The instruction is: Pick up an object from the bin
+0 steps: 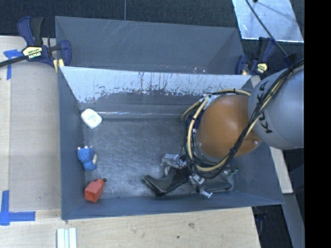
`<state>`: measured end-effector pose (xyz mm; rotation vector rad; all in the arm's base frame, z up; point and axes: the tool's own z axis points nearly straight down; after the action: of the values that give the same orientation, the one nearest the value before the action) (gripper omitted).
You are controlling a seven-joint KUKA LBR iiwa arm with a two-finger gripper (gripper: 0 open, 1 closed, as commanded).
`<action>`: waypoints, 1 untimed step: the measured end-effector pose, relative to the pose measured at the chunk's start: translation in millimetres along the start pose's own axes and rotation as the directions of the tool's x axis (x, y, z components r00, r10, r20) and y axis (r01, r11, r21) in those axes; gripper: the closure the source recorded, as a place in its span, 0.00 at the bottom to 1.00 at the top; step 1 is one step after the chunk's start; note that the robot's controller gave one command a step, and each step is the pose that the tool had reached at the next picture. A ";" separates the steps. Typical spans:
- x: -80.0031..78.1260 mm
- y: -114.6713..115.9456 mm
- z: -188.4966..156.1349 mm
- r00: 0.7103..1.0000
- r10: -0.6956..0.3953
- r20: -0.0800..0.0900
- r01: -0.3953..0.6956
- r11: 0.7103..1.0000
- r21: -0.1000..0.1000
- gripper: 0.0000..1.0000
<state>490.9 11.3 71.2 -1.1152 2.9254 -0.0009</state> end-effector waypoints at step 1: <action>-5.7 3.7 -0.7 0.986 -0.168 0.005 0.168 0.986 0.006 1.00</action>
Offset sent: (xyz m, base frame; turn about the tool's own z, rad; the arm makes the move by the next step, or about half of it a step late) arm -0.0026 0.0069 -0.0012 -0.1775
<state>492.7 17.9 72.0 -1.3550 2.8146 -0.0073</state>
